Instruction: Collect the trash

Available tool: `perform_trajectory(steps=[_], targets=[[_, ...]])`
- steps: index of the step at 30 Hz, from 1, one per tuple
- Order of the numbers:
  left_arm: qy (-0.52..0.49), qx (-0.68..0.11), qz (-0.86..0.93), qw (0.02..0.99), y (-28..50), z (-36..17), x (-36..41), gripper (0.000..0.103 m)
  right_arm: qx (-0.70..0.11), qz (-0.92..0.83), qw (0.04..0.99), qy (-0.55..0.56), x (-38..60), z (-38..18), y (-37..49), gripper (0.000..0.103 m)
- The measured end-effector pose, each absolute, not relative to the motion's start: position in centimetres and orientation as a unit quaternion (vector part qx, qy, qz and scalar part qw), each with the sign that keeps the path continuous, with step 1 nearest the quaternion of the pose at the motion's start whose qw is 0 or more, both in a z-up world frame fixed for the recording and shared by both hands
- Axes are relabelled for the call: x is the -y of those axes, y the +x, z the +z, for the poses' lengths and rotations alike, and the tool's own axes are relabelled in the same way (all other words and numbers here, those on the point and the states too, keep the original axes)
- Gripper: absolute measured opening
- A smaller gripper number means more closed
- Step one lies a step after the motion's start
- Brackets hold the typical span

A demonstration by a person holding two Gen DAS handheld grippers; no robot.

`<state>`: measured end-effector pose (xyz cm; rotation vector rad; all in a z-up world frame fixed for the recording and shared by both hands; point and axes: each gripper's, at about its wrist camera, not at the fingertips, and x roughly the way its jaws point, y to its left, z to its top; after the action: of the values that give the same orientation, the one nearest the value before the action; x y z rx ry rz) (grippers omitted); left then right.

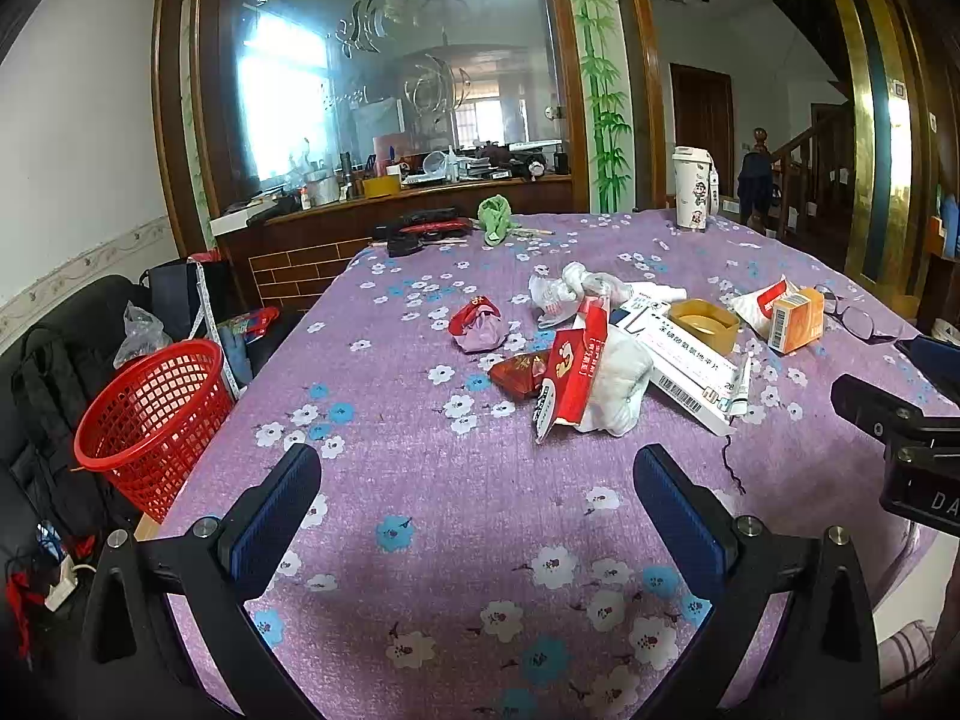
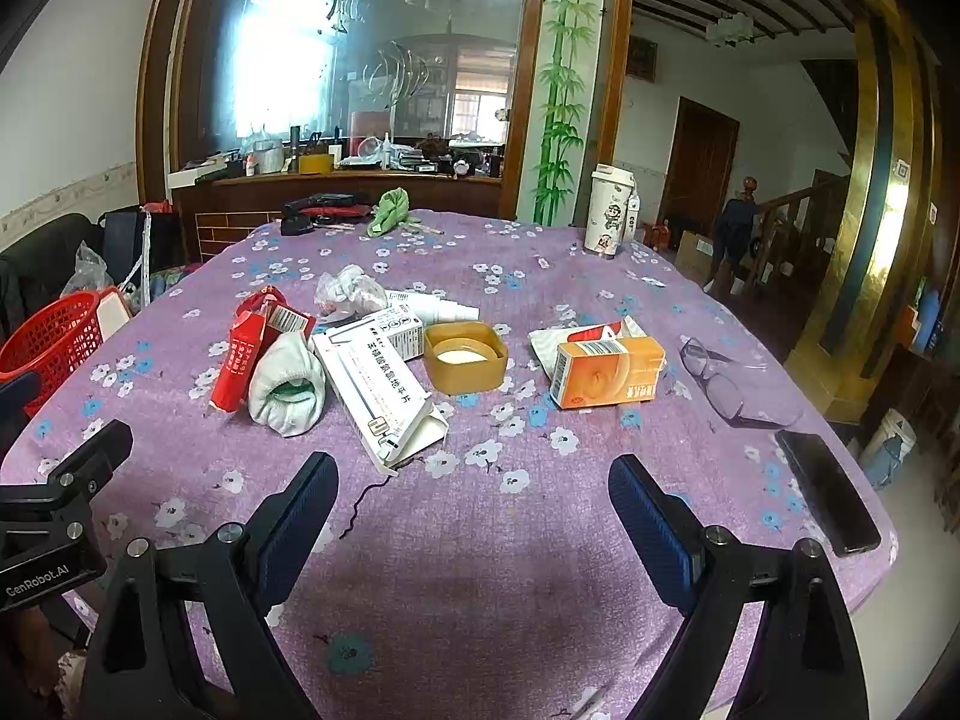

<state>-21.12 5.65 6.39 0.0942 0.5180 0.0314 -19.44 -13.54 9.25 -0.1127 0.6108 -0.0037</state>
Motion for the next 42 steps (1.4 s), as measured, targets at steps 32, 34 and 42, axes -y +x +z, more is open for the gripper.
perform_trajectory(steps=[32,34,42], targets=[[0.062,-0.305,-0.042,0.949,-14.6,6.7,-4.0,0.099,-0.343,0.056,0.937,-0.032,14.8,8.1,-16.8,0.075],[0.064,-0.31,-0.047,0.948,-13.6,6.7,-3.6,0.096,-0.35,0.067,0.934,-0.026,15.1,7.9,-16.4,0.072],[0.041,-0.375,-0.068,0.923,-8.6,4.7,-4.0,0.049,-0.374,0.122,0.919,0.004,15.6,7.6,-14.5,0.071]])
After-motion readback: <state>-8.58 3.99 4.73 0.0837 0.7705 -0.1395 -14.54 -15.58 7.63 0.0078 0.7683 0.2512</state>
